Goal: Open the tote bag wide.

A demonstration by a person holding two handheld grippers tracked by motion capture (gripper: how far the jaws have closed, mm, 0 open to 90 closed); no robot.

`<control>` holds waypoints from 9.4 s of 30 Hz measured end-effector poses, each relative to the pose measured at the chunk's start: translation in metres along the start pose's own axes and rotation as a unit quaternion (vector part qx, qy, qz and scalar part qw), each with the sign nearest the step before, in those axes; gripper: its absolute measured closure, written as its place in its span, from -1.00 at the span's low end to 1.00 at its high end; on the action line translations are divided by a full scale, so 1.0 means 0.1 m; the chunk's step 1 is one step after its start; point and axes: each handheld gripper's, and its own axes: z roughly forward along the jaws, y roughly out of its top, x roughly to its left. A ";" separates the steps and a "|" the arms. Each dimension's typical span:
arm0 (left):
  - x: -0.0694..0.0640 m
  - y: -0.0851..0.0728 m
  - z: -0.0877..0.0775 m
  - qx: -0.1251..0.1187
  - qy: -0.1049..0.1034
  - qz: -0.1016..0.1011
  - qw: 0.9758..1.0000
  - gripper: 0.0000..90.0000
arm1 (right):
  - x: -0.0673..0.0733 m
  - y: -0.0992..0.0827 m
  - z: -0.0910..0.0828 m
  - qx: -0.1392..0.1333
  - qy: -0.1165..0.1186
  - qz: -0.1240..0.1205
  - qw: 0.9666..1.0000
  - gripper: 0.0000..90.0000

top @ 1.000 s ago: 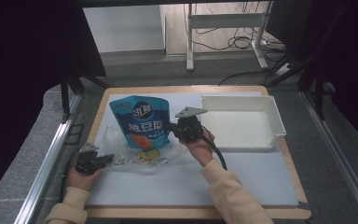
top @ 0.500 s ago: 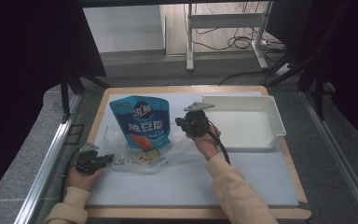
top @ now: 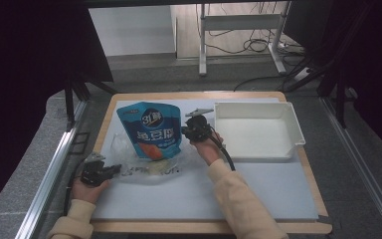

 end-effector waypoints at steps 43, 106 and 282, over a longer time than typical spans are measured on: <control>-0.01 0.01 0.00 0.001 0.003 -0.001 1.000 0.97 | 0.29 -0.26 -0.45 -0.050 -0.032 0.002 0.998 0.97; 0.11 0.73 -0.54 -0.143 -0.035 -0.037 0.988 0.78 | 0.20 -0.82 -0.23 0.024 -0.013 -0.010 1.000 0.97; -0.28 0.45 -0.69 -0.113 -0.083 0.025 0.990 -0.23 | 0.29 -0.48 -1.10 -0.080 0.092 -0.041 0.992 0.30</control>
